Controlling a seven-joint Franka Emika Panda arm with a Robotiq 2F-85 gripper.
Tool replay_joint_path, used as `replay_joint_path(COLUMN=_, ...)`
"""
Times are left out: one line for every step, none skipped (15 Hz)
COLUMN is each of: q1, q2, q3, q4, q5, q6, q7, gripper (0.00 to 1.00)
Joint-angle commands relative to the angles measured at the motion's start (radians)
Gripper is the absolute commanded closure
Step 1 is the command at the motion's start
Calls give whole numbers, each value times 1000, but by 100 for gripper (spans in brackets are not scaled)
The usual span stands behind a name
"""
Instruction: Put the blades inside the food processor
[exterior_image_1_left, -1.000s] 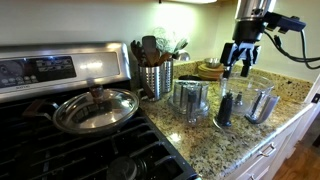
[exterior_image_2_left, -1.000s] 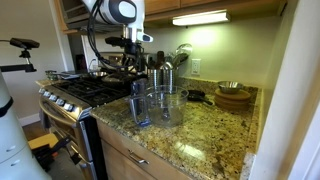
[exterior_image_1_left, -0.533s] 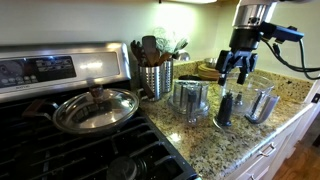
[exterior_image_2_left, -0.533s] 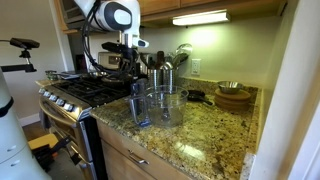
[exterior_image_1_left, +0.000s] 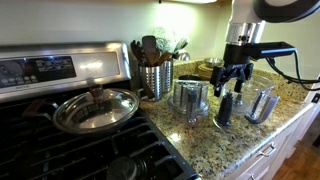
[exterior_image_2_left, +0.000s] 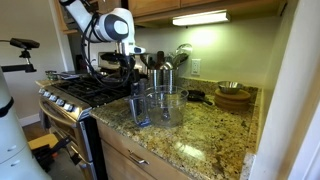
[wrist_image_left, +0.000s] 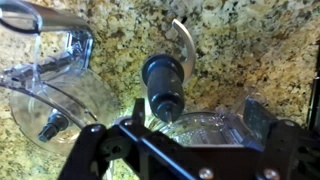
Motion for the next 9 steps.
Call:
replay_joint_path(q1=1, q2=5, q3=2, q4=-15, q5=-87, q6=26, q7=96, gripper=0)
replay_joint_path(q1=0, q2=16, q3=-1, q4=-10, q5=-95, q6=27, q7=102, gripper=0)
replay_joint_path(q1=0, q2=25, q3=-3, q4=-8, q5=-101, q6=30, q7=105, gripper=0)
replay_joint_path(q1=0, q2=37, q3=-6, q4=-5, q5=-99, q6=35, q7=103, gripper=0)
replay_joint_path(q1=0, q2=48, q3=-9, q4=-3, q5=-95, q6=37, q7=103, gripper=0)
replay_joint_path(q1=0, q2=63, q3=-13, q4=1, q5=-90, q6=43, q7=96, gripper=0)
replay_joint_path(q1=0, q2=73, q3=-16, q4=2, q5=-95, q6=48, q7=99, gripper=0)
replay_joint_path(q1=1, q2=84, q3=-19, q4=4, q5=-96, q6=57, q7=97, gripper=0)
replay_joint_path(q1=1, q2=94, q3=-23, q4=5, q5=-105, q6=66, q7=102, gripper=0)
